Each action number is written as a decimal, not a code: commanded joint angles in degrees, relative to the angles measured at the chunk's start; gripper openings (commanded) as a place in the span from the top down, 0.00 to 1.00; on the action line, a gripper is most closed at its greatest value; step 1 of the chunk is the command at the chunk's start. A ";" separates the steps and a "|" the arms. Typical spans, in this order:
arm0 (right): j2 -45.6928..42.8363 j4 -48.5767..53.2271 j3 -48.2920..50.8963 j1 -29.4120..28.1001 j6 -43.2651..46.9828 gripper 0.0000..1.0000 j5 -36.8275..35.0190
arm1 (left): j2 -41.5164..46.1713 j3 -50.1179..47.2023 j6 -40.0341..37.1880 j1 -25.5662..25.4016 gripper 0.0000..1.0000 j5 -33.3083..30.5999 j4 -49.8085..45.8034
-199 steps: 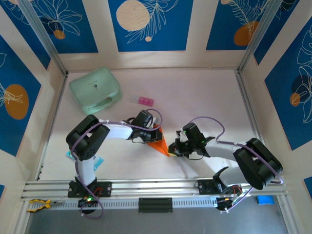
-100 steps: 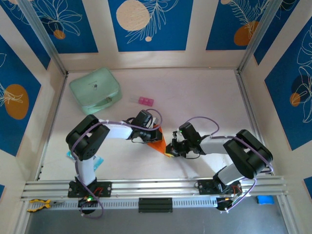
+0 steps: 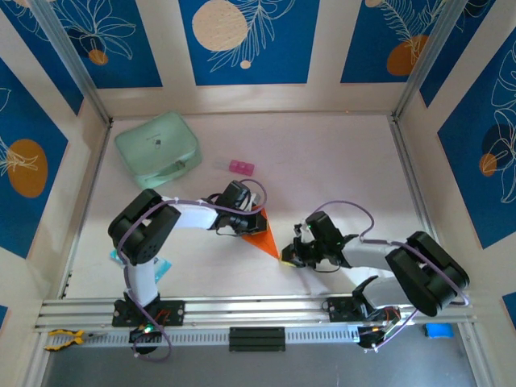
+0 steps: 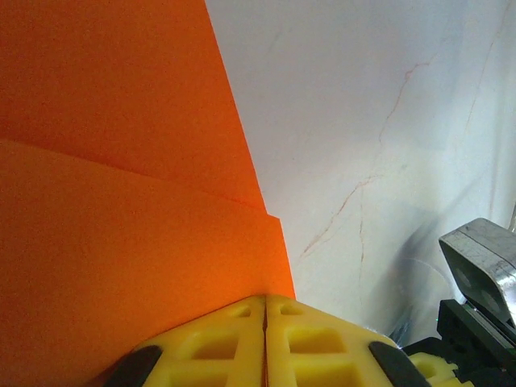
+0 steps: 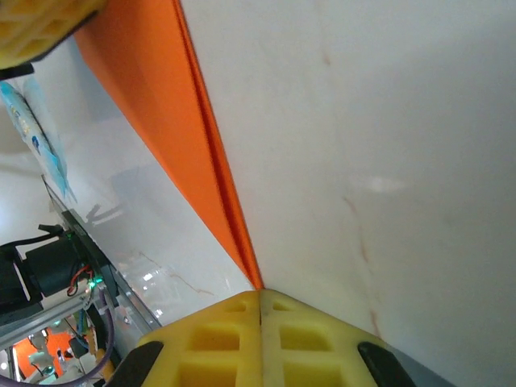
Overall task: Fold a paper plane with a square sheet of paper (pick it up from the middle)
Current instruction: Fourth fold the wing at the center of the table.
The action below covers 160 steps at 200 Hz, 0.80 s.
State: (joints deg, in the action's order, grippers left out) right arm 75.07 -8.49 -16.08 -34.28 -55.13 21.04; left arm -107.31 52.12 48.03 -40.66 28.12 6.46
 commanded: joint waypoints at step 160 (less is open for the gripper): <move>16.15 3.29 -12.40 -1.10 -0.74 0.99 -2.58 | 0.64 -1.17 -2.50 1.14 0.89 -0.28 -3.68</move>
State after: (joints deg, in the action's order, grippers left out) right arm 90.24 -7.49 -30.33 -34.70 -55.83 20.45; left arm -107.31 52.10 47.86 -40.49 28.53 6.50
